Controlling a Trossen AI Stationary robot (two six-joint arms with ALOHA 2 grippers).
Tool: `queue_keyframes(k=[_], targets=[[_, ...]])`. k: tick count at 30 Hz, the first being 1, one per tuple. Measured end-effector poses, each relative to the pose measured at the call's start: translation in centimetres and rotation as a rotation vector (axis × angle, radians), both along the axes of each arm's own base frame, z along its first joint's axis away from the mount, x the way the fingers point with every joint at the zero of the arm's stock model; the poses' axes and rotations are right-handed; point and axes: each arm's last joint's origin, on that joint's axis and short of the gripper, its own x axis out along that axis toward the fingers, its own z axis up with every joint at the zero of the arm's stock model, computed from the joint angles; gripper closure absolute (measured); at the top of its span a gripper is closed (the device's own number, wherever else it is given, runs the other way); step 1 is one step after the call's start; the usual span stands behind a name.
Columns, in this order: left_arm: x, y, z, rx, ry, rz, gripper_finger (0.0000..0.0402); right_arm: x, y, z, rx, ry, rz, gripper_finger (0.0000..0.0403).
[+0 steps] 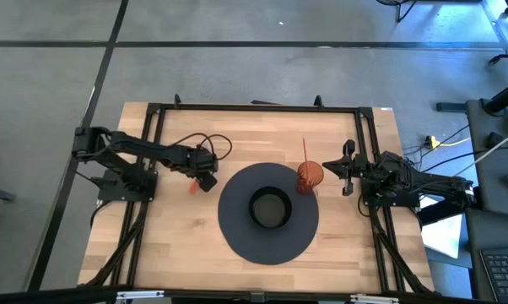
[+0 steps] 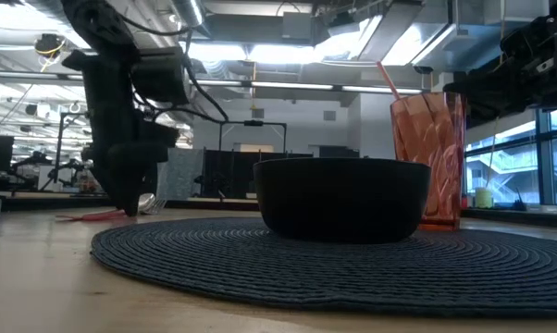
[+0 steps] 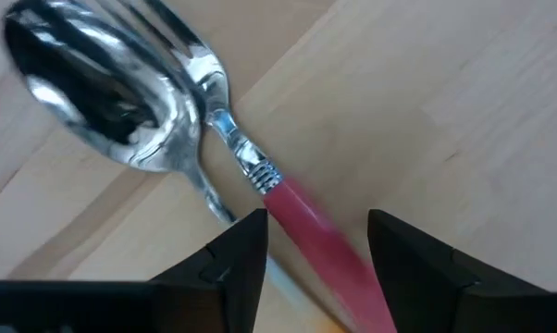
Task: Pick & Place Utensil
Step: Put the pink fork into the black bowl on the blue mat
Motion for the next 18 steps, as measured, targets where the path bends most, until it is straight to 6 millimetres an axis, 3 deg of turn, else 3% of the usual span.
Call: queue_keyframes(k=[8, 18], targets=[[0.31, 0.4, -0.65, -0.019, 0.018, -0.02, 0.0228, 0.0, 0.0, 0.0, -0.001, 0.0, 0.001, 0.0392], [0.51, 0.3, -0.69, -0.049, 0.016, -0.129, 0.0286, 0.0, 0.0, 0.0, -0.002, 0.001, 0.001, 0.0392]])
